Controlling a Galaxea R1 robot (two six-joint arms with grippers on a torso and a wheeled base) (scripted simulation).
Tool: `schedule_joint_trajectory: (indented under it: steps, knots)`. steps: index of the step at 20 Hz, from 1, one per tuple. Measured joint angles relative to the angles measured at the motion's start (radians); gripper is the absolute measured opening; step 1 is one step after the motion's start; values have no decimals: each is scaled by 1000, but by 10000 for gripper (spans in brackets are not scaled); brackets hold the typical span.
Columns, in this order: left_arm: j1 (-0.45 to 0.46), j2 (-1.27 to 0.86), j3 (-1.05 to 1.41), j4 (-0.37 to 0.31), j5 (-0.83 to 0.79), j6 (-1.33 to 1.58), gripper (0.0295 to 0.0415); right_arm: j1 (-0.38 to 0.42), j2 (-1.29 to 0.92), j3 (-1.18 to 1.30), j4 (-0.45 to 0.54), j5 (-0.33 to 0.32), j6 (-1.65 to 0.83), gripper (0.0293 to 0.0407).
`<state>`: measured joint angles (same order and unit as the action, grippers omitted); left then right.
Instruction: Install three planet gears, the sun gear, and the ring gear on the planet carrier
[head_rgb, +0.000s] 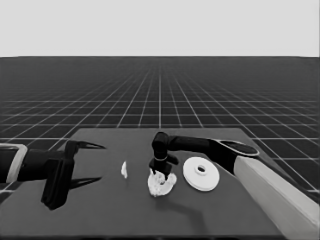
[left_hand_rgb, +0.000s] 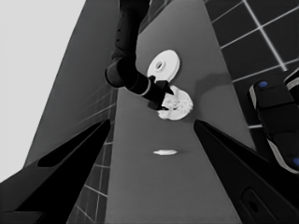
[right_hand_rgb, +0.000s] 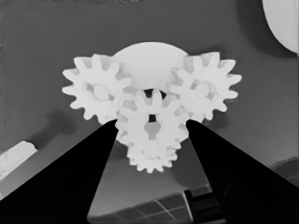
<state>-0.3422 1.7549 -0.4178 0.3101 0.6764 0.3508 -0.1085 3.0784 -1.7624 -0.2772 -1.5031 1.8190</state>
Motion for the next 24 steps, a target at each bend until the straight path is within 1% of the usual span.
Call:
schedule_joint_trajectory:
  steps: [24]
  knots:
    - [0,0,0,0,0,0,385,0,0,0,0,0,251,309]
